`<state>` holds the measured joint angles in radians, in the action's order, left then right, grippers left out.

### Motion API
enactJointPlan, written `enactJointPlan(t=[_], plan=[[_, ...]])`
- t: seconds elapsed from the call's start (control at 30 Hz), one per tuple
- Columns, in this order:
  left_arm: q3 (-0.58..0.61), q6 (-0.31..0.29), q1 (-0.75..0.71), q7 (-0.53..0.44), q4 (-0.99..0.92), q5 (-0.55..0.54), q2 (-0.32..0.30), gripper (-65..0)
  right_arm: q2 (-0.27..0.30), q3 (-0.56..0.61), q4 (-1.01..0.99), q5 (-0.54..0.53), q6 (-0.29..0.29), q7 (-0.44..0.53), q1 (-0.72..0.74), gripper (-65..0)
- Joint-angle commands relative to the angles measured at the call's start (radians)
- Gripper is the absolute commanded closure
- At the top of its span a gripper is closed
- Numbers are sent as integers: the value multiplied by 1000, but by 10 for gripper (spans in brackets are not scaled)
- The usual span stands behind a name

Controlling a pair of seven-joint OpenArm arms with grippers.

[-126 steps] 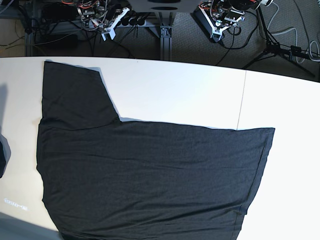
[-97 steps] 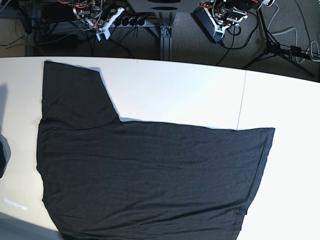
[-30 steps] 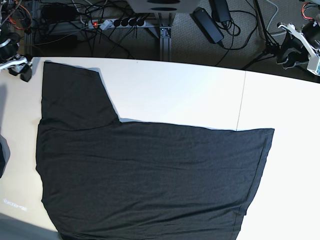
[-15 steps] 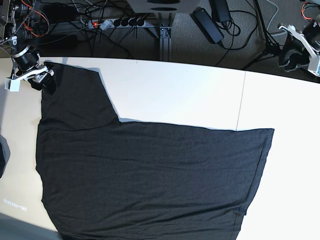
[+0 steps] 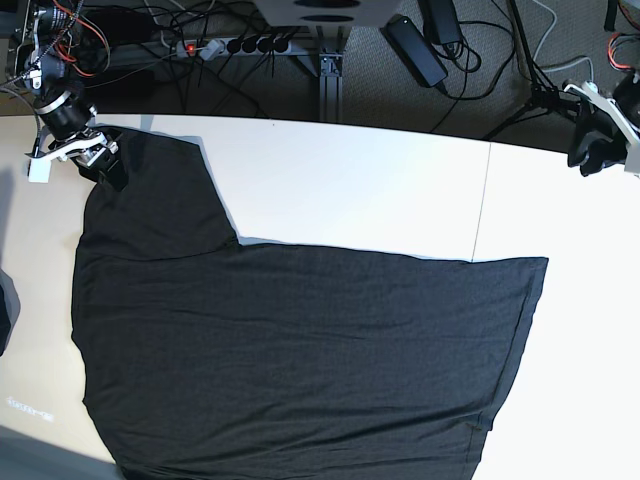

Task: Fold the T-shirt properly
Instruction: 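Move the right gripper to the shirt's shoulder corner and grasp it, then reach the left gripper to the shirt's hem corner and grasp it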

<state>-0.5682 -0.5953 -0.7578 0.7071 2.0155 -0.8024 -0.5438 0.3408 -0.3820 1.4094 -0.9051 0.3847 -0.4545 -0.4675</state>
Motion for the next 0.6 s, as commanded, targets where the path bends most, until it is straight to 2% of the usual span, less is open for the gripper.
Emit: enactJointPlan(t=[0.0, 0.1, 0.2, 0.4, 0.57], plan=[[-10, 41, 12, -24, 11, 1, -29, -165, -6, 11, -13, 49, 8, -133, -18, -362], [-10, 144, 59, -38, -2, 40, -63, -165, -5, 10, -13, 52, 8, -133, -18, -362], [-9, 190, 113, -45, -55, 40, -100, -165, -6, 10, -13, 82, 8, -133, -18, -362], [13, 191, 240, -44, -243, -37, -164, -165, -6, 10, -13, 110, 8, -129, -18, -362], [112, 171, 376, -17, -414, -106, -205, -165, -6, 10, -13, 116, 7, -126, -18, -362]])
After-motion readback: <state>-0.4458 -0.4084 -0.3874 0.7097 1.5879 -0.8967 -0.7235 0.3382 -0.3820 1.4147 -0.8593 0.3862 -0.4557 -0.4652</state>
